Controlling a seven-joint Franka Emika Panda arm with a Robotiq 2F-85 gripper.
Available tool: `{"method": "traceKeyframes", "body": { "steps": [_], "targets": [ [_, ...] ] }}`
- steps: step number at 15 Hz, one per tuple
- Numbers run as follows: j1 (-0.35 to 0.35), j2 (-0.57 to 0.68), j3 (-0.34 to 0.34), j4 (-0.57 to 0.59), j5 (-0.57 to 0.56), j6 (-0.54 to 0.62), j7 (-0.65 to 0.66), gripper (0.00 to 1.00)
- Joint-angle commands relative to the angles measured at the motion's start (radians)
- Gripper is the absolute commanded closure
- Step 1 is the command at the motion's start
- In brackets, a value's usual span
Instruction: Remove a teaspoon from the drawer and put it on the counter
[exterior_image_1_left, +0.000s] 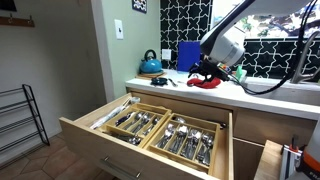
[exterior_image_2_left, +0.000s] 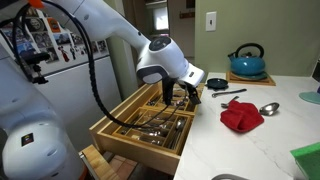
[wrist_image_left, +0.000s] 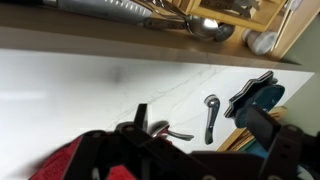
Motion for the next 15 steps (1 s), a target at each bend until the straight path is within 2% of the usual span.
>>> {"method": "traceKeyframes", "body": {
  "steps": [1,3,4,5,6,15],
  "targets": [
    [-0.106,-0.120,0.055,-0.029,-0.246,-0.161,0.083,0.00],
    [-0.147,-0.168,0.089,-0.007,-0.369,-0.269,0.127,0.00],
    [-0.102,-0.188,0.045,0.006,-0.444,-0.327,0.157,0.00],
    [-0.104,-0.201,0.051,0.023,-0.489,-0.382,0.175,0.00],
    [-0.067,-0.156,0.017,0.018,-0.436,-0.292,0.156,0.00],
    [-0.053,-0.158,0.003,0.025,-0.446,-0.306,0.167,0.00]
  ]
}}
